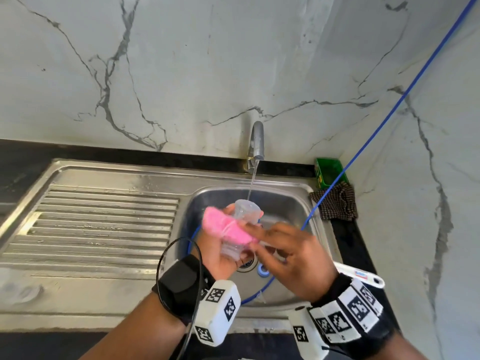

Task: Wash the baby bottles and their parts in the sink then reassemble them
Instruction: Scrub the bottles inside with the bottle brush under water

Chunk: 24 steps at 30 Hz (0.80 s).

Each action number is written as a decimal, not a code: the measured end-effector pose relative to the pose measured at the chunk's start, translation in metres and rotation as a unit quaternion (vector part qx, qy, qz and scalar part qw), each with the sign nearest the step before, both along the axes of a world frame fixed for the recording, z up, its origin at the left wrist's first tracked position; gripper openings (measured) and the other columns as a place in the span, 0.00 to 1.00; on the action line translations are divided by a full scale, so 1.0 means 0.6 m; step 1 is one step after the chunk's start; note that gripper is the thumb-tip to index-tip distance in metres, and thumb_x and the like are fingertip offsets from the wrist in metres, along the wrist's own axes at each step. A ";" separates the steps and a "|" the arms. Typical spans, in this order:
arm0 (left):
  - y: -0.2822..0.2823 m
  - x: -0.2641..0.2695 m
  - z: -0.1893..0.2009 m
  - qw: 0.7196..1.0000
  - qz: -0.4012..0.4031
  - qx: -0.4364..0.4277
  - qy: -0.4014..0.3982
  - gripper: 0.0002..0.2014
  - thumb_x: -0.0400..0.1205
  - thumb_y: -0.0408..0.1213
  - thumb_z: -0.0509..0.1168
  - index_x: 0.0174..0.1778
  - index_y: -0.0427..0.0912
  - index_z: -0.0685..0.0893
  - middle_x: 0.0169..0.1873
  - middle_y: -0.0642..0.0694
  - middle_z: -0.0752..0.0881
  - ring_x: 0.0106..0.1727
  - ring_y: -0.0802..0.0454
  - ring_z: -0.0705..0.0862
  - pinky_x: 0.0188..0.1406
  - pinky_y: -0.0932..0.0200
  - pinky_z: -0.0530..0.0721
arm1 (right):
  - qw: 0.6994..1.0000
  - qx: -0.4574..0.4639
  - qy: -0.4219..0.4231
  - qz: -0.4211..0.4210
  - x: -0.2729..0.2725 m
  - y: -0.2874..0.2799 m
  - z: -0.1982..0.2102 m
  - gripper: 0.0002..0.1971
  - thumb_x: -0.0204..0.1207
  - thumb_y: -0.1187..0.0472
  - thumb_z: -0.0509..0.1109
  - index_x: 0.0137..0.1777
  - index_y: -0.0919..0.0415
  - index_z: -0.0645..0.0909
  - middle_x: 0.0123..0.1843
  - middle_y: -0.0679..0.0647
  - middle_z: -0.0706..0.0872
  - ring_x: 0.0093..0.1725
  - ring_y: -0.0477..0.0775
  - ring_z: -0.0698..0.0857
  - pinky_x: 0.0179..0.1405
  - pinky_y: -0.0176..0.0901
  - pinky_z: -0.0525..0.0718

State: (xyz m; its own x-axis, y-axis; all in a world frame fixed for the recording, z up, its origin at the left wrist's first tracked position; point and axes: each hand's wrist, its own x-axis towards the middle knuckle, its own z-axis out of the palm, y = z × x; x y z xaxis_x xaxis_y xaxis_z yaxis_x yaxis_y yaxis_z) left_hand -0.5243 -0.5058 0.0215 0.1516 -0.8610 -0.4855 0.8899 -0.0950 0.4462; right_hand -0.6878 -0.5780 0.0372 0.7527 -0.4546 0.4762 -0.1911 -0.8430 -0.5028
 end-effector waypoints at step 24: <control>-0.005 0.003 0.006 0.999 0.021 -0.021 -0.024 0.16 0.82 0.49 0.64 0.48 0.40 0.89 0.41 0.40 0.90 0.34 0.46 0.89 0.28 0.57 0.86 | 0.999 -0.030 -0.006 0.032 -0.001 -0.018 -0.010 0.19 0.85 0.50 0.70 0.76 0.41 0.79 0.44 0.41 0.84 0.38 0.31 0.77 0.37 0.31 0.82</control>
